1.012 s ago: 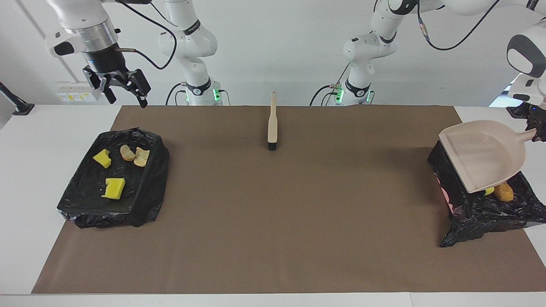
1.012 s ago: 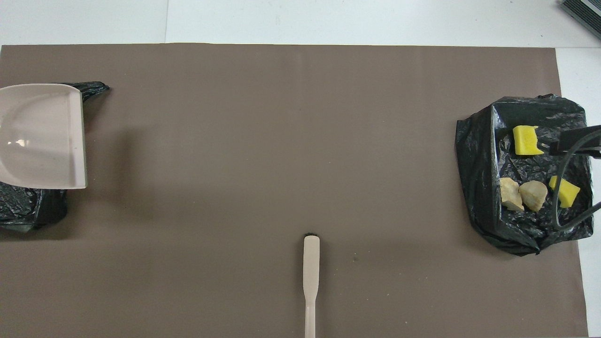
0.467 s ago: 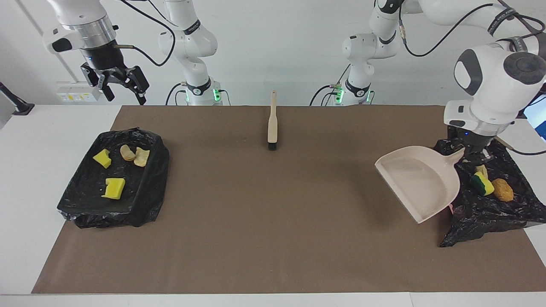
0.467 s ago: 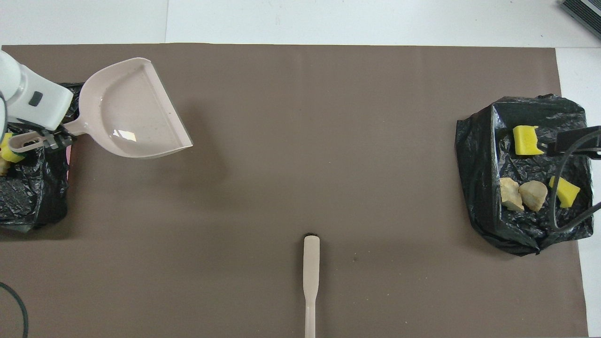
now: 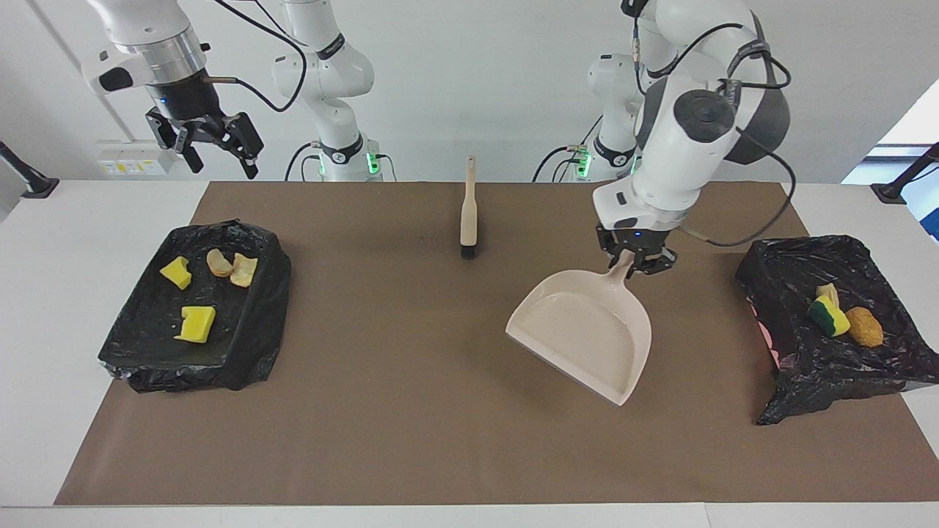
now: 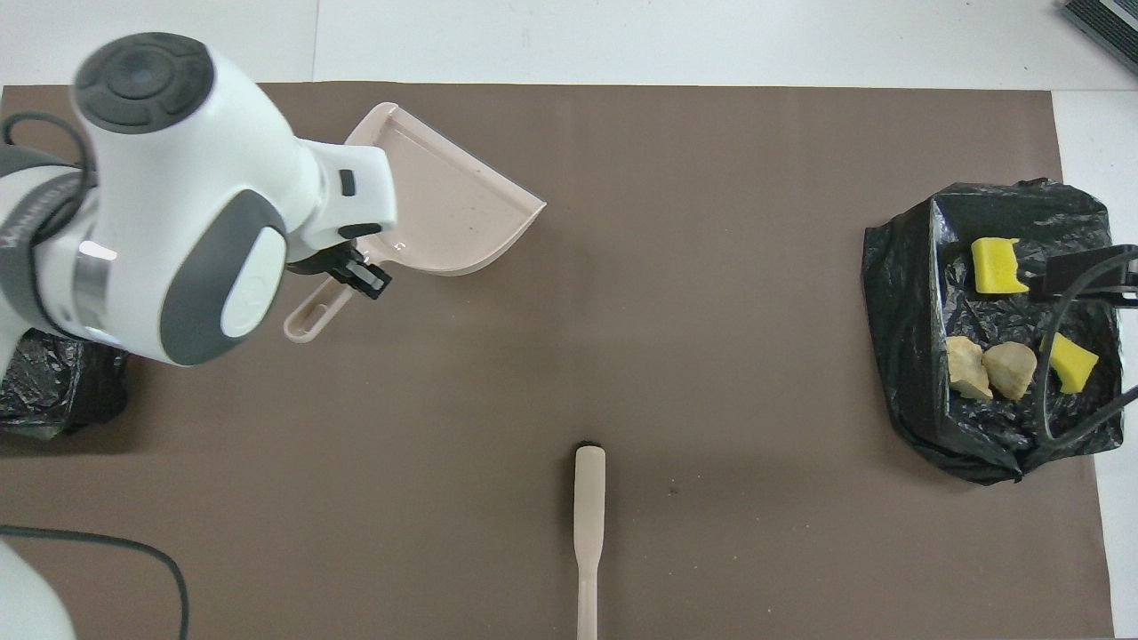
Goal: Sweep and dump trash in bin
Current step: 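Bring the empty dustpan back to the table center with the left gripper, then lower the dustpan onto the table and open the left gripper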
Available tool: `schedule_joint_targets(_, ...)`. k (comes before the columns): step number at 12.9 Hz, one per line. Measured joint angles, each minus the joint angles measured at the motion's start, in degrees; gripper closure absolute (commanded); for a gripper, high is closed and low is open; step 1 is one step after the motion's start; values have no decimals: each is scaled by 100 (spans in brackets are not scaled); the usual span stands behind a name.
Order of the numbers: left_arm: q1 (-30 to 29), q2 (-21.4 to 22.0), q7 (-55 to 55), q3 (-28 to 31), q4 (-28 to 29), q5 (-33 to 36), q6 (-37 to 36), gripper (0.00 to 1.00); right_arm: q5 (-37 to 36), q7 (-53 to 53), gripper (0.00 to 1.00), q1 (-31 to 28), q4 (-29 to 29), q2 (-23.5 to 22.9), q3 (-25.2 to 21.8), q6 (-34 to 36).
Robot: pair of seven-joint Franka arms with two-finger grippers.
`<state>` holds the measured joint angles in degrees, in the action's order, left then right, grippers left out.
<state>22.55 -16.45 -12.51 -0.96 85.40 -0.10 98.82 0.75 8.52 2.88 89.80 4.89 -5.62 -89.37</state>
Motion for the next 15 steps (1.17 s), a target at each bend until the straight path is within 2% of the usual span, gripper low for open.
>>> schedule_joint_targets(2, 485, -378, 1086, 0, -189, -18, 311, 100, 0, -238, 0, -118, 2, 0, -4, 81)
schedule_joint_targets(5, 925, -1054, 2326, 7, -831, -18, 509, 100, -11, -344, 0, -190, 4, 0, 79, 218)
schedule_joint_targets(10, 1160, -1620, 3262, 22, -1173, -18, 845, 100, -113, -601, 0, -444, 21, 0, 438, 268)
schedule_joint_targets(13, 1364, -2083, 3750, 21, -1369, -19, 1087, 100, -113, -601, 0, -451, 19, 20, 512, 395)
schedule_joint_targets(15, 1420, -2236, 3828, 21, -1425, -42, 1233, 100, -113, -601, 0, -483, 19, 56, 499, 415)
